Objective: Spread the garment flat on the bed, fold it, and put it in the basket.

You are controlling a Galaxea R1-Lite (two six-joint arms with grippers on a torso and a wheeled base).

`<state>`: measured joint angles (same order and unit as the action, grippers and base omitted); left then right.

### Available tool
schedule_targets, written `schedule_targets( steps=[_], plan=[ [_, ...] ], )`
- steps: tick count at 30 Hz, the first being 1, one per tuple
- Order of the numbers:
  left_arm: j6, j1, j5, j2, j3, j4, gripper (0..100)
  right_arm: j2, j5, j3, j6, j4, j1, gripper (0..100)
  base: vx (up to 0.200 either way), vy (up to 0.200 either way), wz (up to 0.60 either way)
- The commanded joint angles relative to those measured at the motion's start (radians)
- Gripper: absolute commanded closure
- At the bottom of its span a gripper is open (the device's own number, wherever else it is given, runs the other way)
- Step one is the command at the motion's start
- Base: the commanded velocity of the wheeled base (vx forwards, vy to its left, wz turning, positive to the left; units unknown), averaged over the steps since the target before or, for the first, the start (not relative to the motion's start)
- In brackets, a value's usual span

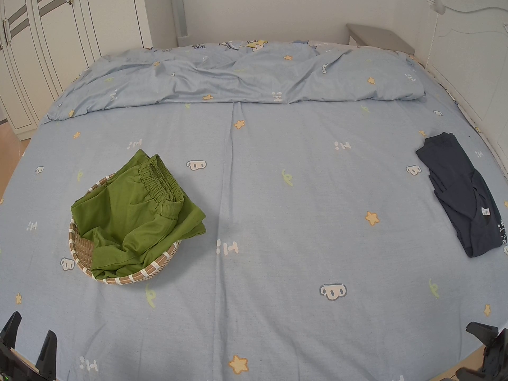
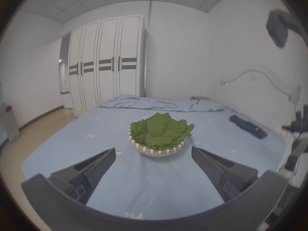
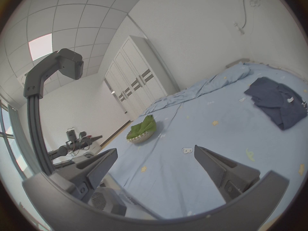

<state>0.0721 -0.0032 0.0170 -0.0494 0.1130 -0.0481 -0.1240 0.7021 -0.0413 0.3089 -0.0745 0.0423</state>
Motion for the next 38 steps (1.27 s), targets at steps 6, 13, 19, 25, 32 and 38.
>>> schedule_targets(
  steps=[6, 13, 19, 25, 32, 38],
  plan=[
    [-0.057, -0.001, -0.043, 0.049, -0.113, 0.047, 0, 0.119, -0.515, 0.041, -0.126, -0.008, -0.048, 0, 0.000, 0.000, 0.00],
    [-0.058, -0.003, -0.038, 0.049, -0.111, 0.047, 0, 0.119, -0.730, 0.040, -0.332, 0.082, -0.048, 0, 0.000, 0.000, 0.00],
    [-0.058, -0.003, -0.037, 0.049, -0.111, 0.047, 0, 0.081, -0.710, 0.034, -0.317, 0.101, -0.045, 0, 0.000, 0.000, 0.00],
    [-0.058, -0.003, -0.037, 0.049, -0.111, 0.047, 0, 0.115, -0.705, 0.041, -0.314, 0.076, -0.044, 0, 0.000, 0.000, 0.00],
    [-0.060, -0.003, -0.037, 0.049, -0.111, 0.047, 0, 0.115, -0.707, 0.041, -0.307, 0.067, -0.045, 0, 0.000, 0.000, 0.00],
    [-0.060, -0.003, -0.037, 0.049, -0.111, 0.047, 0, 0.115, -0.707, 0.041, -0.307, 0.067, -0.044, 0, 0.000, 0.000, 0.00]
  ],
)
